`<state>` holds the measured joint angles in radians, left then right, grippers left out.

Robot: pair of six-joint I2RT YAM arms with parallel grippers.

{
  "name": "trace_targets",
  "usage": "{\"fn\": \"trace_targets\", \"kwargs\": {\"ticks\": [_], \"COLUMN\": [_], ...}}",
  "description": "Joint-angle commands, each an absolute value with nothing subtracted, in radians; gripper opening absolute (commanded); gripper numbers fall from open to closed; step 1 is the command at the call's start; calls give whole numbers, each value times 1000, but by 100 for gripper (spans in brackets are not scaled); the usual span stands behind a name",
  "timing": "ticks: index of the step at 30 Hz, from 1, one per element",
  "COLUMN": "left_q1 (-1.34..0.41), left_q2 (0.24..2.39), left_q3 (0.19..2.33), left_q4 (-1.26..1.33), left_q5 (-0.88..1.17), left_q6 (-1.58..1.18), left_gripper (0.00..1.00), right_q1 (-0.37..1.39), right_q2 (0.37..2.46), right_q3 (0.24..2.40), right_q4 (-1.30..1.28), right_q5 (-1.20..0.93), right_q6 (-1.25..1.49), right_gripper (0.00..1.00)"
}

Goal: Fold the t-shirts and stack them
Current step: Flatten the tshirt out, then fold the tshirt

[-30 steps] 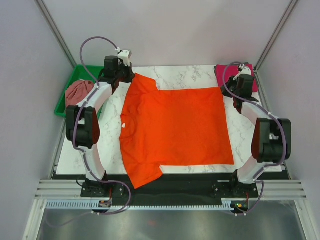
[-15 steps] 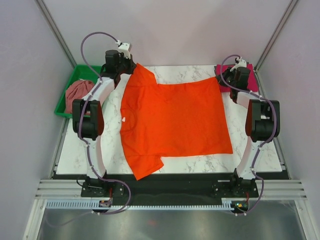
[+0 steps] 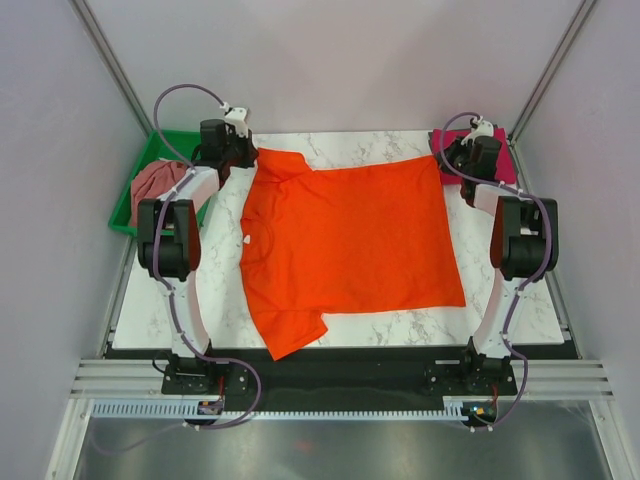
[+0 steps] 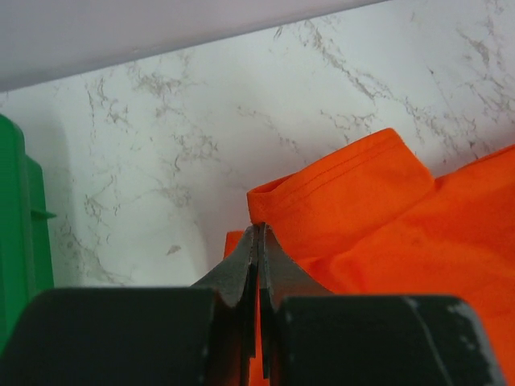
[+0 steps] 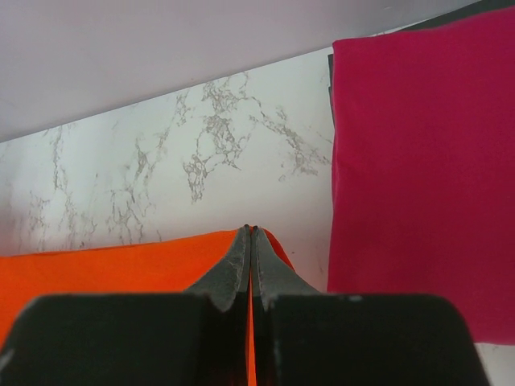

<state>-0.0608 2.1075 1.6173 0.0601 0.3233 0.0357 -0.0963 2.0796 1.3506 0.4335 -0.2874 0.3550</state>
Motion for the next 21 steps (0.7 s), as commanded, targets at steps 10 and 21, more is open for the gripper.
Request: {"fn": "trace_targets", "kwargs": {"ticks": [10, 21], "left_q1": [-46, -46], "left_q2": [1961, 1778], "left_q3": [1506, 1326], "left_q4": [127, 117], "left_q5": [339, 284], "left_q6": [63, 49], "left_gripper": [2, 2], "right_q1": [-135, -135], "right_q2": [2059, 1944], "right_q3": [1305, 1143], "right_q4": [526, 617], "right_q5": [-313, -276], "right_q6": [313, 390], "right_gripper": [0, 0]}}
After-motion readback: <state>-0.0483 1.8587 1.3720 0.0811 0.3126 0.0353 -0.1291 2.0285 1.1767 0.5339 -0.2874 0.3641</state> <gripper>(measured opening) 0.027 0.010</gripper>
